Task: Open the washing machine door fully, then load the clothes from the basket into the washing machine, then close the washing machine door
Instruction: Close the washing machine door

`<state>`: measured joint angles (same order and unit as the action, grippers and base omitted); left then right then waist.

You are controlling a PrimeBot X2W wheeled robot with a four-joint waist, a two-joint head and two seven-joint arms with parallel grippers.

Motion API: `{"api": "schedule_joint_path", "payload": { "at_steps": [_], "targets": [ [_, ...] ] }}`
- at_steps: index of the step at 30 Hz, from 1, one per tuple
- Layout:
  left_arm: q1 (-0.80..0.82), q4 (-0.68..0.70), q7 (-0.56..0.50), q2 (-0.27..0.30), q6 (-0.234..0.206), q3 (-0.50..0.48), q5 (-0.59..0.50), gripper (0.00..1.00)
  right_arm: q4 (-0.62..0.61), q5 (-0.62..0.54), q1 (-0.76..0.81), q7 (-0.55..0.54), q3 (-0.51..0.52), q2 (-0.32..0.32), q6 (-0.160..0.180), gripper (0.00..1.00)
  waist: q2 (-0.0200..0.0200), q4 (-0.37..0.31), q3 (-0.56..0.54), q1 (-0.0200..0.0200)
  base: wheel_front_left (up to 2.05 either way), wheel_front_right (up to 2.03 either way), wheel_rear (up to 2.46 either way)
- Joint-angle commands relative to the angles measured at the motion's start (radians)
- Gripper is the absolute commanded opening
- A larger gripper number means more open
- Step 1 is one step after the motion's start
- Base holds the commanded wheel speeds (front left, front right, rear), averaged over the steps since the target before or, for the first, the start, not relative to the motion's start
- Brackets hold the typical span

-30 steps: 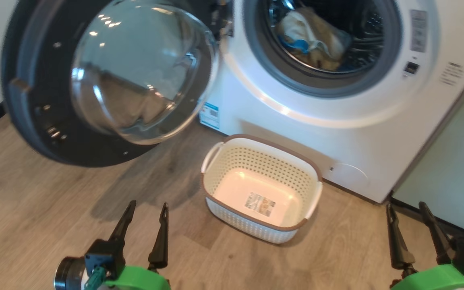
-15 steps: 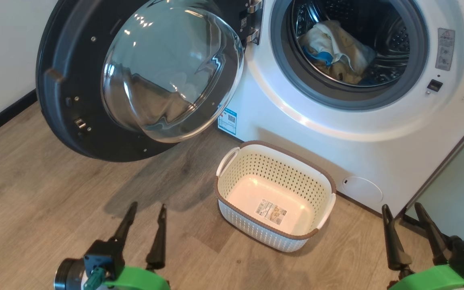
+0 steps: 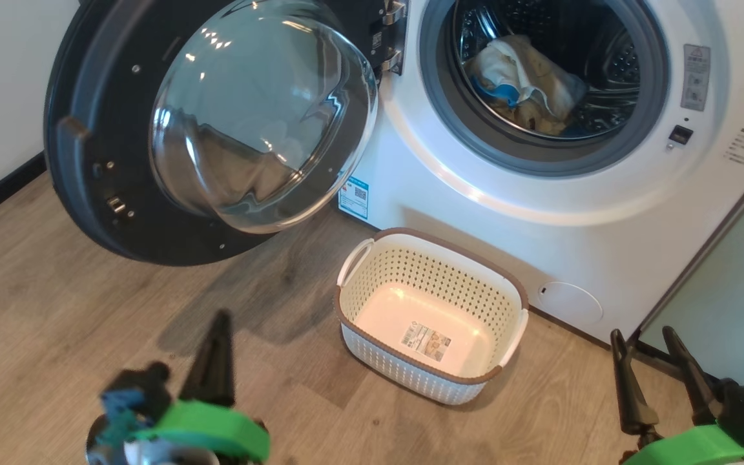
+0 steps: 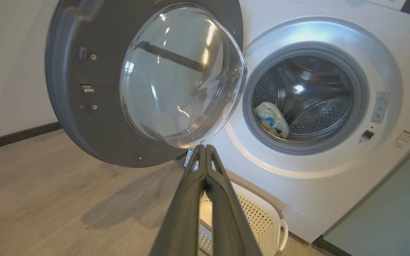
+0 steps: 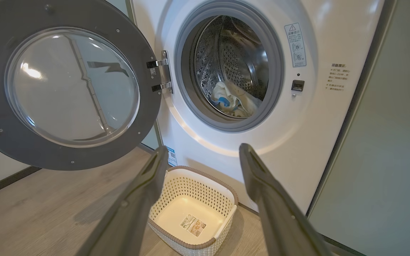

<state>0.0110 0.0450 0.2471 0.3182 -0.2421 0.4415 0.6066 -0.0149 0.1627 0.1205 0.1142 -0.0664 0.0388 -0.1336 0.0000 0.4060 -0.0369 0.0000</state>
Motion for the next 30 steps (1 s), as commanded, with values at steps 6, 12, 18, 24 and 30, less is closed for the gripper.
{"api": "schedule_joint_path", "payload": {
  "at_steps": [6, 12, 18, 24, 30],
  "targets": [
    [0.114, 0.067, 0.014, -0.045, 0.118, -0.175, 0.193, 0.0, -0.04, 0.001, -0.019, -0.006, -0.022, 0.011, 0.003, 1.0, 0.0, -0.023, 0.005, 0.0, 0.0, 0.0, 0.0],
    [0.242, 0.087, -0.007, -0.038, 0.229, -0.314, 0.398, 0.0, -0.05, -0.002, -0.02, -0.01, -0.017, 0.011, 0.003, 1.0, 0.0, -0.031, 0.022, 0.0, 0.0, 0.0, 0.0],
    [0.376, 0.079, -0.068, 0.005, 0.286, -0.423, 0.564, 0.0, -0.063, -0.009, -0.027, -0.014, -0.009, 0.011, 0.003, 1.0, 0.0, -0.029, 0.05, 0.0, 0.0, 0.0, 0.0],
    [0.49, 0.009, -0.135, 0.07, 0.319, -0.537, 0.723, 0.0, -0.071, -0.012, -0.041, -0.022, -0.009, 0.011, 0.003, 1.0, 0.0, -0.027, 0.081, 0.0, 0.0, 0.0, 0.0],
    [0.565, -0.152, -0.184, 0.136, 0.341, -0.631, 0.835, 0.0, -0.083, -0.025, -0.056, -0.037, -0.014, 0.011, 0.003, 1.0, 0.0, -0.033, 0.111, 0.0, 0.0, 0.0, 0.0]
  ]
}}
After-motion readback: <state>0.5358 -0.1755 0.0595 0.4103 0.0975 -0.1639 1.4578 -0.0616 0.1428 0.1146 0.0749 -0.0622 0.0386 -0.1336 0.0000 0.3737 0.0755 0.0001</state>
